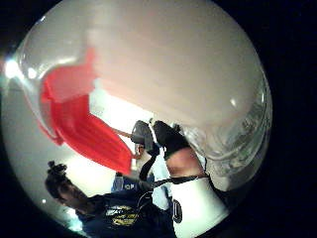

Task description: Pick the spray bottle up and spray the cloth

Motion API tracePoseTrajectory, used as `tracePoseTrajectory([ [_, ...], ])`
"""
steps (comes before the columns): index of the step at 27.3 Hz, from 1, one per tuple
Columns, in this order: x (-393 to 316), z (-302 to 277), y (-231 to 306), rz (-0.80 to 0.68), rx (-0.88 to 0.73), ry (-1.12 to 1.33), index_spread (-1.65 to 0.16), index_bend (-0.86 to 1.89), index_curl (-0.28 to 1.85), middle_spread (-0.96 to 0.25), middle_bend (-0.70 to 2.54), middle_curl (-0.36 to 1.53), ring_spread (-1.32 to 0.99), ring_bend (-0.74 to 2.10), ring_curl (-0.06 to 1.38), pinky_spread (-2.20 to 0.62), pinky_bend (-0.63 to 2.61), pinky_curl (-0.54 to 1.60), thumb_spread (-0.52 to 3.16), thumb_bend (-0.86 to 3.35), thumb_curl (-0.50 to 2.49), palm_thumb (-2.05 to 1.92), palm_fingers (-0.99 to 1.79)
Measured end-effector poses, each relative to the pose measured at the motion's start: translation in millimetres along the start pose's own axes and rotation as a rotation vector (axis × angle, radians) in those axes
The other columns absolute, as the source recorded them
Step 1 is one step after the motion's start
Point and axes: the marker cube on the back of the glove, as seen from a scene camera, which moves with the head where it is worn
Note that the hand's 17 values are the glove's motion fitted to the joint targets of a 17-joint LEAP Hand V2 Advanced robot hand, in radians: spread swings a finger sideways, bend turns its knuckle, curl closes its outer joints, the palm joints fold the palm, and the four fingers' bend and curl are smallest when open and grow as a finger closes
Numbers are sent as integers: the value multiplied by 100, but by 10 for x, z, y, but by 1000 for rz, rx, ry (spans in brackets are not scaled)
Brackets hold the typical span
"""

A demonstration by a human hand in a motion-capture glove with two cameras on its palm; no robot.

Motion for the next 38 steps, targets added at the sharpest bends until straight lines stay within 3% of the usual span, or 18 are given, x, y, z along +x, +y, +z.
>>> tracePoseTrajectory([
  [7,7,50,-53,-14,102,-122,-33,14,31,-8,36,38,-5,39,29,24,15,28,101,3,38,62,97],
  [13,-29,163,-113,-3,164,-224,-30,7,30,-14,47,43,-15,49,34,13,18,29,98,4,42,73,112],
  [17,-55,373,-174,-3,164,-241,-30,2,27,-16,52,46,-20,59,39,2,25,32,87,6,48,85,115],
  [23,-181,633,-164,2,170,-272,-29,23,34,-16,50,48,-22,55,41,-12,30,35,70,5,54,94,126],
  [38,-234,909,-64,12,170,-297,-29,25,45,-17,53,51,-24,57,44,-23,32,37,48,-2,65,101,131],
])
